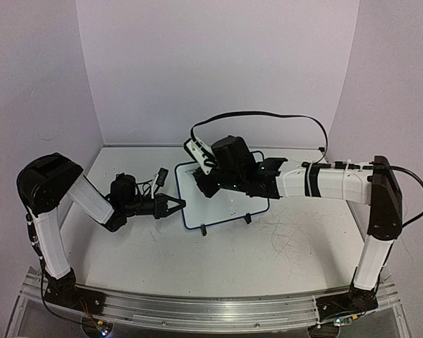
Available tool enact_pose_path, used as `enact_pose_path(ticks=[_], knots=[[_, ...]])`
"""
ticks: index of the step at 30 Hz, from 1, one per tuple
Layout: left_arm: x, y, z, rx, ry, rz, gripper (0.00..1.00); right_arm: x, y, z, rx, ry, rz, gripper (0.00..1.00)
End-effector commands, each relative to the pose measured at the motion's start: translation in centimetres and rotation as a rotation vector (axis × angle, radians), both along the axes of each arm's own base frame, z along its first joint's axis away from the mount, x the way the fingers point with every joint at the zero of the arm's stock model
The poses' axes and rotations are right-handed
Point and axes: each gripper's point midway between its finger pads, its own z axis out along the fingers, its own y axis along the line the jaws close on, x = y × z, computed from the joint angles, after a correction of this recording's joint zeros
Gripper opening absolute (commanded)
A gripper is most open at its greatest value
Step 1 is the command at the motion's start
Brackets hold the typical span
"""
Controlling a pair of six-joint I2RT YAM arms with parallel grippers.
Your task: Write a sentence on the whiteboard
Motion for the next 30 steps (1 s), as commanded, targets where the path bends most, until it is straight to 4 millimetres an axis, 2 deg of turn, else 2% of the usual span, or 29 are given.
enact_pose_path(ticks=[1, 16, 26, 30], knots=[[0.4, -0.1, 0.9, -0.008, -0.024, 0.01, 0.0, 0.1, 0.5, 0.5, 0.033, -0.01, -0.006, 0.0], [0.5, 0.0, 1.1, -0.007, -0.026, 0.013, 0.0, -0.9, 0.4, -0.9, 0.025, 0.027, 0.008, 0.0], [0.4, -0.1, 1.1, -0.008, -0.026, 0.01, 0.0, -2.2, 0.8, -2.6, 0.005, 0.057, 0.027, 0.0], [0.4, -0.1, 1.2, -0.008, -0.027, 0.008, 0.0, -2.3, 0.9, -2.6, 0.006, 0.058, 0.03, 0.0]])
